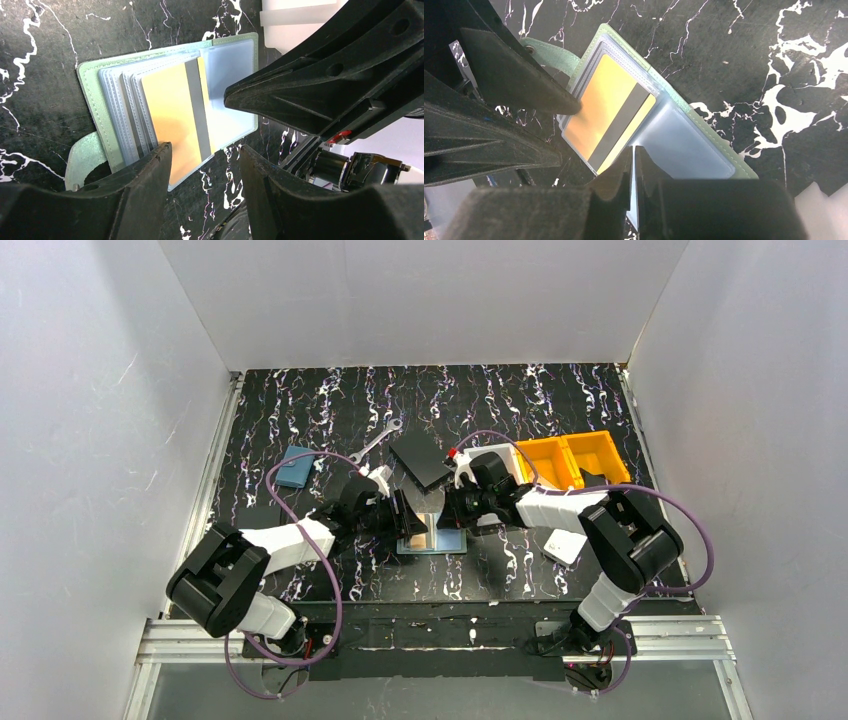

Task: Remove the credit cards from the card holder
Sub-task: Remove the credit card from the card holder.

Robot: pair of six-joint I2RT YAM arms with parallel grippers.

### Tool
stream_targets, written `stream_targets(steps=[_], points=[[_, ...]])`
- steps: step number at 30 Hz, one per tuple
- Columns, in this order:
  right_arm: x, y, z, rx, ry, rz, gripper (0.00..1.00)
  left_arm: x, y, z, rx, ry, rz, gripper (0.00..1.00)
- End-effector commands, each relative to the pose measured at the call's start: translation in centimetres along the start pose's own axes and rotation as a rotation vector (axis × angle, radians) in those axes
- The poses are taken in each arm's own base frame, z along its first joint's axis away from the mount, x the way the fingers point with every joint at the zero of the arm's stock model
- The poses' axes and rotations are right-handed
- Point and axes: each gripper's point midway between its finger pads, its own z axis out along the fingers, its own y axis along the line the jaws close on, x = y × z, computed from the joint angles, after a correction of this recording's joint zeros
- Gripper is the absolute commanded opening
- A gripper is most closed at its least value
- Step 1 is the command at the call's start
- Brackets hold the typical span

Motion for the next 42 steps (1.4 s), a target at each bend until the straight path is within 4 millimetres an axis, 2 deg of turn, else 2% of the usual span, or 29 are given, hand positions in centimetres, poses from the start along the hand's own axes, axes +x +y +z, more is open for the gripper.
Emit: stream_targets(steps=[1,6,12,33,36,39,42], points=[[-0.9,0.2,0.2,-0.02,-0.027,-0.004,0.1,0.6,0.3,0.1,0.006,0.017,-0.011,0.51],[-1.1,1.1,0.3,-0.072,-0.02,0.009,0.06,0.7,0.3,0.1,0.011,0.019,-0.014,0.51],[-1.7,2.6,-0.2,-0.138,-0.052,0.011,0.05,1.0,0.4,0.4,0.013,0.031,-0.017,0.51],[-0.6,0.9,1.3,-0.085,0.007,0.066,0.06,1.2,0.6,0.8,0.022,0.037,-0.032,0.5],[-1.0,1.2,1.0,-0.091,-0.005,0.057,0.06,1.2,0.6,0.8,0.023,0.036,-0.031,0.5],[-1.9,3.2,0.0,-0.197,-0.047,0.074,0.06,1.2,0.6,0.8,0.024,0.037,-0.033,0.5],[-1.6,2.7,0.5,-0.181,-0.03,0.091,0.06,1.2,0.5,0.8,0.027,0.036,-0.033,0.5]])
